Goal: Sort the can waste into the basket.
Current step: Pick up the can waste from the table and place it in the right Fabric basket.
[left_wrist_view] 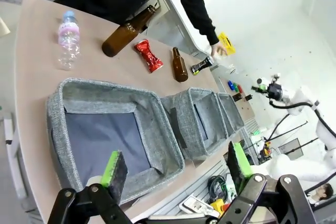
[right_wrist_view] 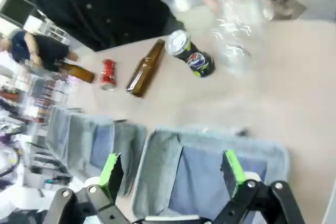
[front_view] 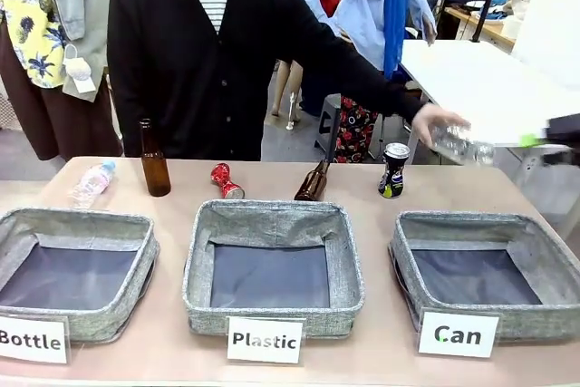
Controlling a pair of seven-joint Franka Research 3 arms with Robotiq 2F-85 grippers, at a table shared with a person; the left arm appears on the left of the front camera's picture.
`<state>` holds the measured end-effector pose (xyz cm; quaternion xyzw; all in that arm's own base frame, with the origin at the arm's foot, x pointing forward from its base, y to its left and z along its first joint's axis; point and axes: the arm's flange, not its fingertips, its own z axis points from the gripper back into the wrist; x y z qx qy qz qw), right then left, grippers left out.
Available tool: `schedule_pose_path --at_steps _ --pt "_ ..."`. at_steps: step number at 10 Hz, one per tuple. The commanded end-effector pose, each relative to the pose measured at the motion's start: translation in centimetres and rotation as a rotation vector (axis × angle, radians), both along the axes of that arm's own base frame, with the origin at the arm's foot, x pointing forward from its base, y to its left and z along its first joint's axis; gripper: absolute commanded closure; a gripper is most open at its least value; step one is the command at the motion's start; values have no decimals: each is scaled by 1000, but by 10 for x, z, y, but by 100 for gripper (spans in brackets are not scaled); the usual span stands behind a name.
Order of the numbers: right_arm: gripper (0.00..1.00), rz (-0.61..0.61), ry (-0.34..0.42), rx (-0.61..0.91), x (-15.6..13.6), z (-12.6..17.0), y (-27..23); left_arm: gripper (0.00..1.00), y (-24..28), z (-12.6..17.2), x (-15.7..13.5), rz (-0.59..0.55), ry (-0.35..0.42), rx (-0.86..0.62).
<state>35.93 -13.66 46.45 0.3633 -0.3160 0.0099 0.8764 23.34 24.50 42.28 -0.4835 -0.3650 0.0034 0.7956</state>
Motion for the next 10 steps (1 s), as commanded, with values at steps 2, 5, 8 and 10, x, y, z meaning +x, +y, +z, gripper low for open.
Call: schedule_pose_path --at_steps 2,5,8,10 --pt "0 5 -21 229 -73 -29 -87 0 1 1 1 -5 -28 2" --pt "0 -236 48 271 -58 -47 -84 0 1 1 1 -5 -28 2" --pt "0 -118 42 288 -80 -56 -95 0 1 1 1 -5 -28 2" --pt "0 165 -202 116 -3 -40 -59 0 1 1 1 -5 -28 2"
